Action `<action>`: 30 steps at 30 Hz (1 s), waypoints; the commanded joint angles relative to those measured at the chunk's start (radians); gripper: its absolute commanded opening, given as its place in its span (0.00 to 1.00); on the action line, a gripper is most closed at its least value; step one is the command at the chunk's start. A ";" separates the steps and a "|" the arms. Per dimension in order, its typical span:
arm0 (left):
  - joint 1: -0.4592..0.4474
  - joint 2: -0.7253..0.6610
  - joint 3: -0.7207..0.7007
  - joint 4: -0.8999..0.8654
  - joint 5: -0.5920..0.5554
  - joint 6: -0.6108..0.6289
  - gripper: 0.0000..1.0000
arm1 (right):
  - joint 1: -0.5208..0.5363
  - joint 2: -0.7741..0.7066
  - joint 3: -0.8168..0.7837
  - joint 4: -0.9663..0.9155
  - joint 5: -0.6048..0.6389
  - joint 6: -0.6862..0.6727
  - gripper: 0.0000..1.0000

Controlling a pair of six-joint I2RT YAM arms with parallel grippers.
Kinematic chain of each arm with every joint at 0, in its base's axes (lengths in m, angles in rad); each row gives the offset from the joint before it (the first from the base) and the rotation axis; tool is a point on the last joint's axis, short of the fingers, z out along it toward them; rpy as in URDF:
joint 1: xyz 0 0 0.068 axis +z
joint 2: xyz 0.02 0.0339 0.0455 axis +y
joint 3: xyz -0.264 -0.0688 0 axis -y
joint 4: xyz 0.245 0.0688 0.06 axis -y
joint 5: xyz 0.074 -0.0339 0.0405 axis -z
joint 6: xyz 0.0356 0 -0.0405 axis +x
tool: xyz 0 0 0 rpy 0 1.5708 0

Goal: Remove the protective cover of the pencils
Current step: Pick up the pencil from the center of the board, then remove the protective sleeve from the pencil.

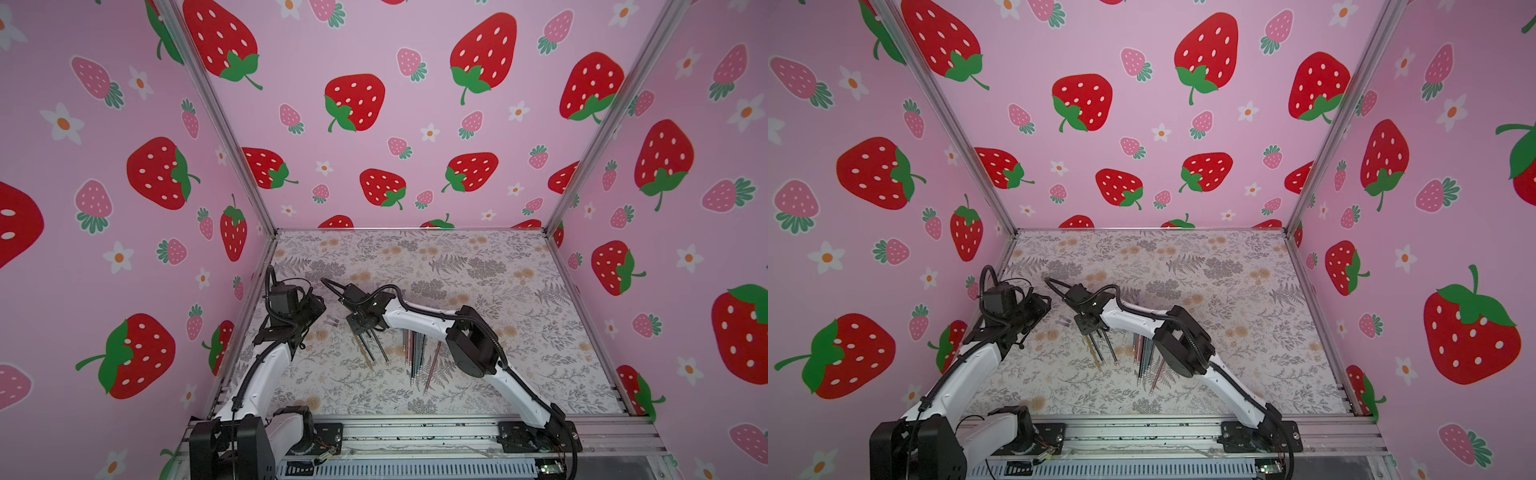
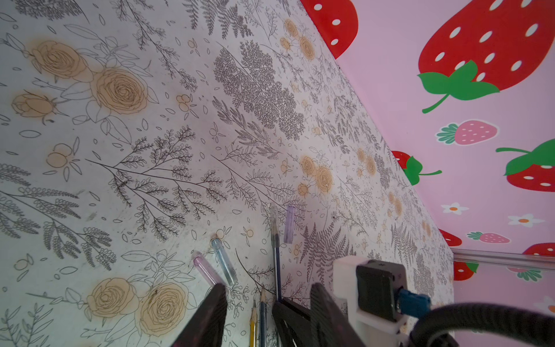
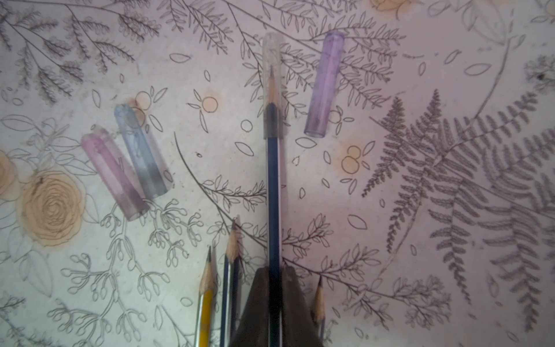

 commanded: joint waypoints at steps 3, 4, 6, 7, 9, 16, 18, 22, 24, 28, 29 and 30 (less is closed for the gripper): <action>0.007 -0.015 -0.018 0.019 0.052 0.007 0.49 | 0.007 -0.035 0.004 -0.023 -0.023 -0.010 0.01; 0.007 -0.018 -0.020 0.021 0.056 0.005 0.49 | 0.008 -0.045 0.001 -0.016 -0.023 -0.015 0.00; 0.008 -0.028 -0.023 0.023 0.061 0.004 0.49 | 0.013 -0.073 -0.014 0.009 -0.024 -0.023 0.01; 0.007 -0.033 -0.025 0.024 0.063 0.004 0.49 | 0.015 -0.090 -0.024 0.021 -0.025 -0.027 0.00; 0.008 -0.043 -0.027 0.024 0.070 0.004 0.50 | 0.021 -0.128 -0.056 0.052 -0.021 -0.034 0.01; 0.008 -0.069 -0.027 0.024 0.111 0.002 0.51 | 0.045 -0.240 -0.166 0.133 0.016 -0.053 0.01; 0.009 -0.073 -0.026 0.038 0.142 0.001 0.52 | 0.048 -0.264 -0.198 0.149 0.017 -0.048 0.00; 0.009 -0.068 -0.037 0.098 0.204 -0.007 0.55 | 0.051 -0.310 -0.260 0.186 0.016 -0.043 0.00; 0.007 -0.057 -0.047 0.128 0.228 -0.017 0.57 | 0.054 -0.329 -0.285 0.199 0.017 -0.041 0.00; 0.007 -0.021 -0.049 0.168 0.265 -0.028 0.57 | 0.061 -0.356 -0.315 0.215 0.024 -0.042 0.00; 0.005 -0.009 -0.049 0.182 0.273 -0.033 0.57 | 0.063 -0.363 -0.319 0.219 0.024 -0.045 0.00; 0.004 0.002 -0.049 0.190 0.281 -0.037 0.57 | 0.066 -0.366 -0.323 0.220 0.026 -0.047 0.00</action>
